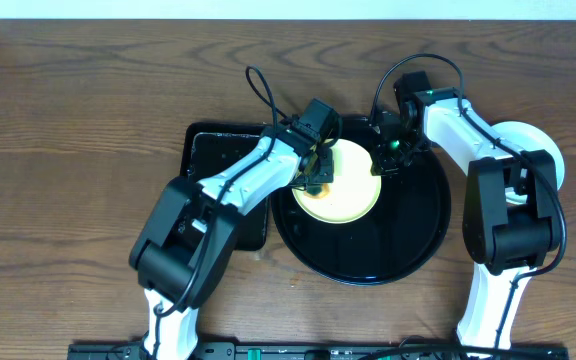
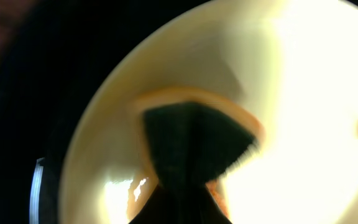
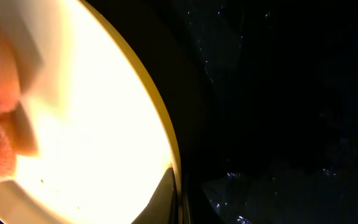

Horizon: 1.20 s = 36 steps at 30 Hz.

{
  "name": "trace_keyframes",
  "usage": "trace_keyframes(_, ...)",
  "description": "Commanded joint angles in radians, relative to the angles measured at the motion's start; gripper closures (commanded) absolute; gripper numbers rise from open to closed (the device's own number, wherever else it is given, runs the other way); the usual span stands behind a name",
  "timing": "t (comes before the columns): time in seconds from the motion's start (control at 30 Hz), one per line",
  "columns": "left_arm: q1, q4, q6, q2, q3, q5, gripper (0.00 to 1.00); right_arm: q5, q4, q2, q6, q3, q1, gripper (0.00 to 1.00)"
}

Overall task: Clean dirty plates on tray and stack at the side
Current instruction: 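Scrub the yellow plate with the sponge while the right gripper holds it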

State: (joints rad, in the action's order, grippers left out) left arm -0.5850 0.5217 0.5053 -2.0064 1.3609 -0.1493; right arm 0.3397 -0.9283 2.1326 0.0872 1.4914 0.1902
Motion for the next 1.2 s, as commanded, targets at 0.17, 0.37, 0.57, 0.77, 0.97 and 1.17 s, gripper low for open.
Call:
trace_keyframes(0.17, -0.008, -0.012, 0.011, 0.102, -0.009, -0.071, 0.92, -0.055, -0.007, 0.005, -0.004, 0.0, 0.008, 0.99)
trace_keyframes(0.37, -0.057, -0.053, 0.104, 0.049, -0.014, -0.072, 0.92, -0.055, -0.008, 0.005, -0.004, 0.0, 0.008, 0.99)
trace_keyframes(0.57, -0.109, -0.12, 0.121, -0.02, -0.014, -0.139, 0.92, -0.055, -0.008, 0.005, -0.004, 0.0, 0.008, 0.99)
trace_keyframes(0.77, -0.147, -0.134, 0.055, -0.068, -0.014, -0.151, 0.92, -0.055, -0.008, 0.005, -0.004, 0.0, 0.008, 0.99)
trace_keyframes(0.97, -0.116, 0.012, -0.017, -0.077, -0.013, 0.151, 0.92, -0.055, -0.011, 0.005, -0.004, 0.0, 0.008, 0.99)
trace_keyframes(1.17, -0.04, 0.023, -0.064, -0.077, -0.012, 0.248, 0.92, -0.055, -0.011, 0.005, -0.004, 0.0, 0.008, 0.99)
